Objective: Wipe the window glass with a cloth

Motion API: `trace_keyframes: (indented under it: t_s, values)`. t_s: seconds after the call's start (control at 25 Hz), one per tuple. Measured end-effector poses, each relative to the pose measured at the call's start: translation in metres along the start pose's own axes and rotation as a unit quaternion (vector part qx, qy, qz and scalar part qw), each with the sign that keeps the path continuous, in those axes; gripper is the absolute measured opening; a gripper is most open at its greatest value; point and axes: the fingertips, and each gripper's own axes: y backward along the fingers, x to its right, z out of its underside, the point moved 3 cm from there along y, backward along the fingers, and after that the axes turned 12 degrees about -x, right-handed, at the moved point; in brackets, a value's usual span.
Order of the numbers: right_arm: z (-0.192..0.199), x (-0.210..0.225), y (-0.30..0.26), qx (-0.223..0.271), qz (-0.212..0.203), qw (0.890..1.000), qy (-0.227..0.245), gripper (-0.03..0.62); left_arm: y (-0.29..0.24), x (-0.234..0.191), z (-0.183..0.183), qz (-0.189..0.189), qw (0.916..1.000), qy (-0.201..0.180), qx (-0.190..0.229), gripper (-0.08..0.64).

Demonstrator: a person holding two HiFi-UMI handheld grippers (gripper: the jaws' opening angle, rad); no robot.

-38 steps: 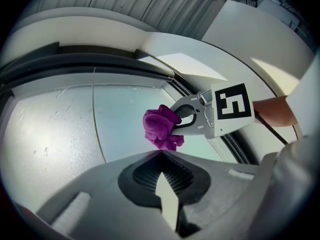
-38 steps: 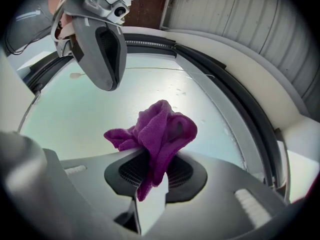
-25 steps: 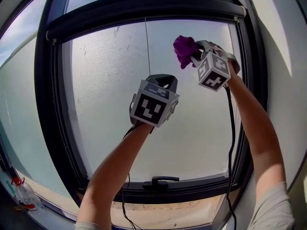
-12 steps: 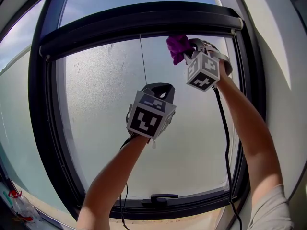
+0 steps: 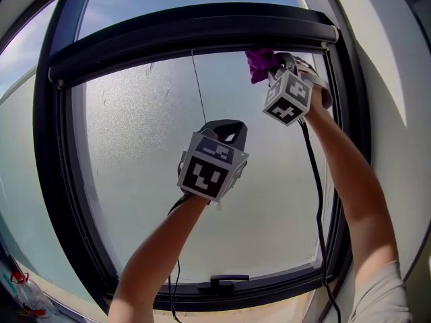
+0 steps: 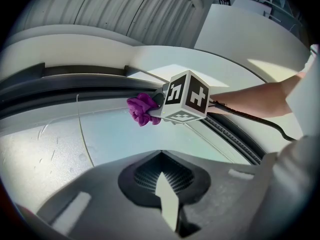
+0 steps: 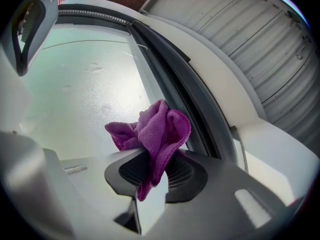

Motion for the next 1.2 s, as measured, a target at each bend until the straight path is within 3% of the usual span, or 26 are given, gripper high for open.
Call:
trace_keyframes:
  t_s: [0.28,0.92,1.2]
  values:
    - [0.034,0.012,-0.007,-0.059,0.022,0.998,0.014,0.104,-0.006,0.008,-0.001,0.011,0.9999,-0.003,0.003,0.002]
    - [0.053,-0.031,0.027,-0.034,-0.027,0.989,0.141,0.101,-0.022,0.037,0.021,0.044,0.9987,0.026,-0.005,0.002]
    - [0.069,-0.06,0.053,-0.04,-0.047,0.985,0.163,0.101,-0.024,0.062,0.043,0.066,0.9966,0.046,-0.021,0.002]
